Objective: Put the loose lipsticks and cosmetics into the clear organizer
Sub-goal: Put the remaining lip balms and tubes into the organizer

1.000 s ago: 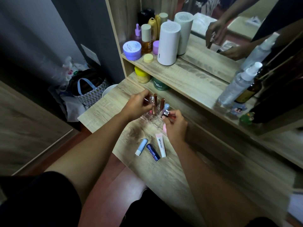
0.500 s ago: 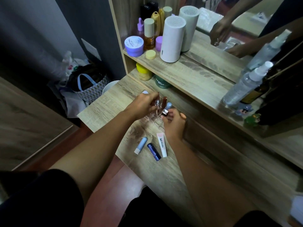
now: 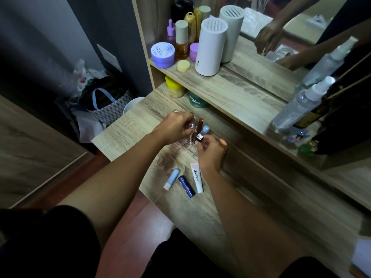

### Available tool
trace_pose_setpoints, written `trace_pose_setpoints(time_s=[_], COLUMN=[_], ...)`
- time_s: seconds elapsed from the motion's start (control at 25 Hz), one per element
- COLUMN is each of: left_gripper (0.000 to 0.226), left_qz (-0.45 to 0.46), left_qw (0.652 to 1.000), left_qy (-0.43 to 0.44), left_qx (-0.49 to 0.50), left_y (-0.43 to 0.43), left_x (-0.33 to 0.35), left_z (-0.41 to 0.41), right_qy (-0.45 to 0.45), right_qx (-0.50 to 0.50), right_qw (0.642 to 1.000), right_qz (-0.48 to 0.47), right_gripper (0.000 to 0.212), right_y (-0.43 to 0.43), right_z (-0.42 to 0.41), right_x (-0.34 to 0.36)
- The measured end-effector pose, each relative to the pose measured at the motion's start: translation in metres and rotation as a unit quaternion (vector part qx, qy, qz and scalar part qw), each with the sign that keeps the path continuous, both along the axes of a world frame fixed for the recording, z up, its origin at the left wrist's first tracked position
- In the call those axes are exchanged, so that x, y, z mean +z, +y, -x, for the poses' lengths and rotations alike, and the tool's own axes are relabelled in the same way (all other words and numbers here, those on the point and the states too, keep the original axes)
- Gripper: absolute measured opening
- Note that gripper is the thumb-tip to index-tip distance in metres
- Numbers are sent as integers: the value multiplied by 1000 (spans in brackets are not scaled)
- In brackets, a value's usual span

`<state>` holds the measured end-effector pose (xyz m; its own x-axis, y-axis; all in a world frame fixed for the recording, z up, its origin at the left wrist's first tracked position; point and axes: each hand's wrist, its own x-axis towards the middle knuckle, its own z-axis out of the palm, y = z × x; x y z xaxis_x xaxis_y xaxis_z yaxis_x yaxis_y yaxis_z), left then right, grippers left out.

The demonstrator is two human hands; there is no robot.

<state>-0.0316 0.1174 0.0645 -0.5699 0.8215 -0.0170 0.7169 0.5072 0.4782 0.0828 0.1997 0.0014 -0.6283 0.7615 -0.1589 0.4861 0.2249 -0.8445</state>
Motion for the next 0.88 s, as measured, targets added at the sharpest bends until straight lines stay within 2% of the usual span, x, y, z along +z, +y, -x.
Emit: trace_pose_setpoints(time_s=[0.44,0.68,0.88], left_gripper=[23,32,25], left_qz=[-2,-12,-67], left_qw=[1000,1000,996], left_qy=[-2,-20,-25], left_qx=[-1,7,54], left_y=[2,-3,-30], left_x=[1,6,8], left_z=[-1,-2,-10], right_qy=[-16,-11,-6], right_qx=[5,-4,62], right_qw=[1000,1000,996], right_qz=[-20,-16,-71], right_gripper=[24,32,19], right_y=[3,0,-12], right_z=[-1,-8,-31], right_x=[-2,7,7])
